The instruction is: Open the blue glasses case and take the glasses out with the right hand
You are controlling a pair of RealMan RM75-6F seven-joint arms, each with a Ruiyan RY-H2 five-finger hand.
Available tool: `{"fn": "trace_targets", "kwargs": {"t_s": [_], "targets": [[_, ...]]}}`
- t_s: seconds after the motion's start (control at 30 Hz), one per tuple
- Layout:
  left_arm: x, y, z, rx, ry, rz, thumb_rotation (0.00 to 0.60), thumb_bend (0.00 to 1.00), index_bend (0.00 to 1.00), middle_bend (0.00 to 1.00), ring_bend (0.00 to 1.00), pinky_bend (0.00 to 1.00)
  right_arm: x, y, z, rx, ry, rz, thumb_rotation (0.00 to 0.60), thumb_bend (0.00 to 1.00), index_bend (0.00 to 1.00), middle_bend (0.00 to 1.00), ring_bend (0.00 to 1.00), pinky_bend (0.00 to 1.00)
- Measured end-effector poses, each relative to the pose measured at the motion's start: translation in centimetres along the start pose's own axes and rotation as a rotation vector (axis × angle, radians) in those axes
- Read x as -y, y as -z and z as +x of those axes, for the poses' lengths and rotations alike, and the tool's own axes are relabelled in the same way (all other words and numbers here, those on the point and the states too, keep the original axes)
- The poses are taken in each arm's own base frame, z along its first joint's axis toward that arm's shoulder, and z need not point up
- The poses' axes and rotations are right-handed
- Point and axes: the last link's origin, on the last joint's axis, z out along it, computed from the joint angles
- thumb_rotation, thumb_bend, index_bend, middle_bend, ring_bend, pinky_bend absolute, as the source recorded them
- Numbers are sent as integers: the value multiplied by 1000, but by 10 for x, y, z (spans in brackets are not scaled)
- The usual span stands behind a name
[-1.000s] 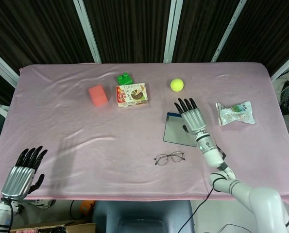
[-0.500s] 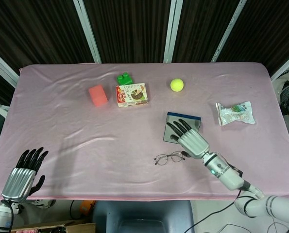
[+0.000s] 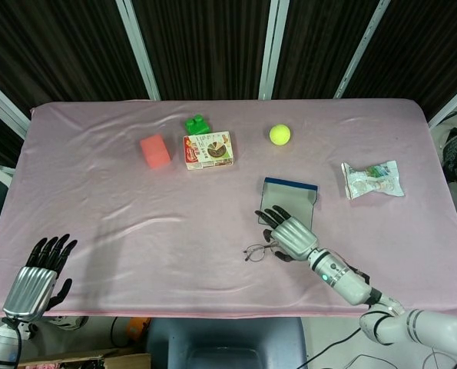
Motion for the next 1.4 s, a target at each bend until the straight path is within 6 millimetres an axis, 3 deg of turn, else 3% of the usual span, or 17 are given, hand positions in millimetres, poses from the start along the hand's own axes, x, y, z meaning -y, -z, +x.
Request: {"fn": "trace_targets", "kwargs": {"t_s": [0.23,1.4], "targets": [[2,1,2,-7,6,3,600,400,0,0,0,0,5,-8,-2,-8,19,4,600,490,618,0,0,0],[3,1,4,-10,11,0,600,400,0,0,0,0,10,-20,-16,20,41,-8,600,551,699,33,0,0]]}}
